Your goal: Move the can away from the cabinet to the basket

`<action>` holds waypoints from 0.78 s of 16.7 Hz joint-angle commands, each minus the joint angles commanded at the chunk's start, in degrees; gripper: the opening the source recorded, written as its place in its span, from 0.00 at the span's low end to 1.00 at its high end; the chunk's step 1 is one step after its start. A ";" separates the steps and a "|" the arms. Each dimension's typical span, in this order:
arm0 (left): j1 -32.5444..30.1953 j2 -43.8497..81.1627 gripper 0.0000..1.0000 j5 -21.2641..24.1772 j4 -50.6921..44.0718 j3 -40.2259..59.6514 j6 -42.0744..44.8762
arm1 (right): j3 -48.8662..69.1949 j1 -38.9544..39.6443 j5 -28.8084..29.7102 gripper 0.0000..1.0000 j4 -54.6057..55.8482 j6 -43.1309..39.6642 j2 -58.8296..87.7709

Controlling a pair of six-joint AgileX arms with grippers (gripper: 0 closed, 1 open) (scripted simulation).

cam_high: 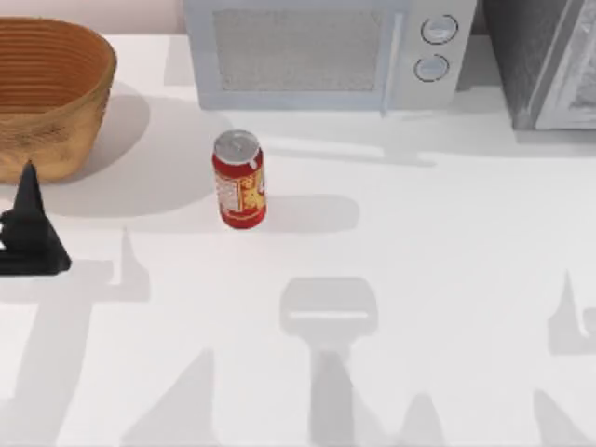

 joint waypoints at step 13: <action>-25.21 78.45 1.00 -24.83 51.66 20.61 -2.60 | 0.00 0.00 0.00 1.00 0.00 0.00 0.00</action>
